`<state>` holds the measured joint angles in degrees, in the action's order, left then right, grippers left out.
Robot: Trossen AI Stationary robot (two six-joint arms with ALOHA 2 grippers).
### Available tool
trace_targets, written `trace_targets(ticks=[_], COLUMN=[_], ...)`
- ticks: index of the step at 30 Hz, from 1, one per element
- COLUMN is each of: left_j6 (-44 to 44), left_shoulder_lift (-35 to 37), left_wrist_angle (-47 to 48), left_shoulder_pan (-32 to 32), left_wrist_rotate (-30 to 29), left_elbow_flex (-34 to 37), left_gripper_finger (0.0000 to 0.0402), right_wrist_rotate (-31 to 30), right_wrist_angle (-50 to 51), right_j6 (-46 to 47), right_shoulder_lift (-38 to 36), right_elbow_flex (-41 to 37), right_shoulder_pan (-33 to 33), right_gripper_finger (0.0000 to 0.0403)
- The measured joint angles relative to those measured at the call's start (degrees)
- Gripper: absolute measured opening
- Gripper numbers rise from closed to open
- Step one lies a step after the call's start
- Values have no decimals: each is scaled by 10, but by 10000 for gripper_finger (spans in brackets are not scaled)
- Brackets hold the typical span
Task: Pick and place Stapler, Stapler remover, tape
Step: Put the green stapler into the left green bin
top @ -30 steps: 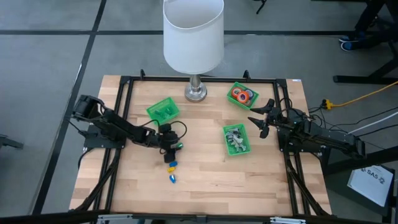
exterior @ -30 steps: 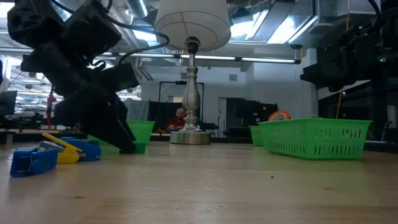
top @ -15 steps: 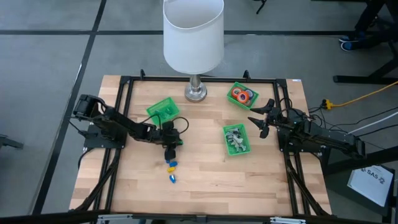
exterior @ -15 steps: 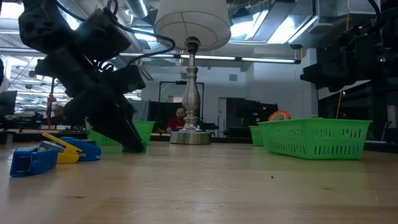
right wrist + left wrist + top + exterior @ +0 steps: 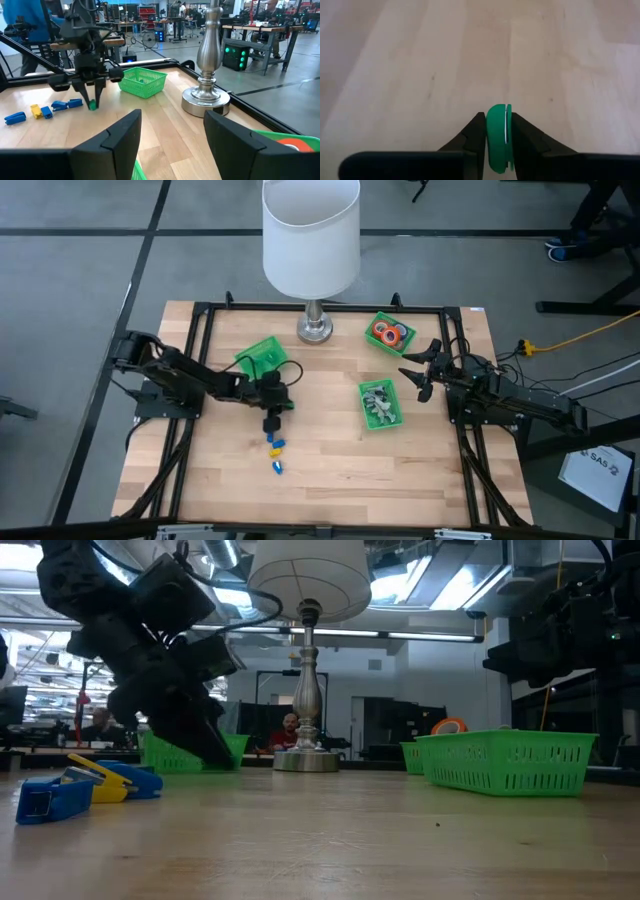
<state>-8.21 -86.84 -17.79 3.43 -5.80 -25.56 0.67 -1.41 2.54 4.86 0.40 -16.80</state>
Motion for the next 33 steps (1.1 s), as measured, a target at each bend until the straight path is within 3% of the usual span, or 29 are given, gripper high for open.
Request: trace_targets(ticks=[5,16,26,33], left_j6=[15,59,84,86], left_shoulder_lift=[39,151,263,298], left_wrist_angle=[34,119,185,224], left_shoulder_pan=[-18,-57,-141,-210], left_wrist_rotate=[-9,-89,-113,-113], left_elbow_flex=[0,0,-1,-1], left_gripper_finger=[58,58,58,58], right_wrist_rotate=[0,0,0,0], right_wrist_angle=[0,0,0,0], right_j6=[0,0,0,0], right_shoulder_lift=[0,0,0,0], right_elbow_flex=[0,0,0,0], right_shoulder_pan=[0,0,0,0], right_gripper_finger=[220,220,220,220])
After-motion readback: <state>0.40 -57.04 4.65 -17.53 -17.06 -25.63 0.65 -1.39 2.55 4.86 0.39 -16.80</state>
